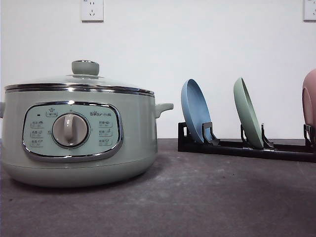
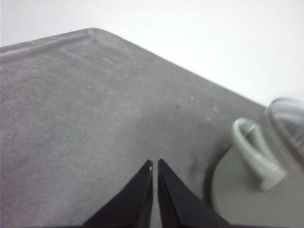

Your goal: The right arm pick the green plate and place it on desk, then the left arm uncap open the steamer lid, the right arm pick the potato and place it on the plate, then the right arm cap close the steamer lid

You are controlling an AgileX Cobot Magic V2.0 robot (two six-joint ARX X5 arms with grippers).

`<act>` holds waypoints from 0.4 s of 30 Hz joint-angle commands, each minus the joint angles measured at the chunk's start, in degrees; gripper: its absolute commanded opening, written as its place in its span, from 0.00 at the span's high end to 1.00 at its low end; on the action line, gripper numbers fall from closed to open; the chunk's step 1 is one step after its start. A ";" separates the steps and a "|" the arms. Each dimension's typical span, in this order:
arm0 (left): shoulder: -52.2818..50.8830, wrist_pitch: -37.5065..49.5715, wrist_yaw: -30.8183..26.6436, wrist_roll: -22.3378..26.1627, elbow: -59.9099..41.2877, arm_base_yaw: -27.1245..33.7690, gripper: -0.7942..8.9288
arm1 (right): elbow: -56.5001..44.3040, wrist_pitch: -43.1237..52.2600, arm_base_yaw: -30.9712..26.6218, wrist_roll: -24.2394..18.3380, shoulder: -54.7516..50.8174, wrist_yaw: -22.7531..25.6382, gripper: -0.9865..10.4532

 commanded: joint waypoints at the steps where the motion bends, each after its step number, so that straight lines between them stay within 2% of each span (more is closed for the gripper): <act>1: 0.15 0.22 1.11 -1.68 3.02 0.11 0.90 | 1.95 0.24 -0.11 2.78 0.00 0.31 0.91; 8: 3.63 -1.03 4.76 -1.66 9.92 0.11 0.90 | 8.79 -2.99 -0.11 2.67 1.73 1.29 0.91; 12: 7.89 -3.98 5.81 -0.94 15.41 0.13 0.90 | 14.32 -5.22 -0.11 0.83 5.18 1.51 0.91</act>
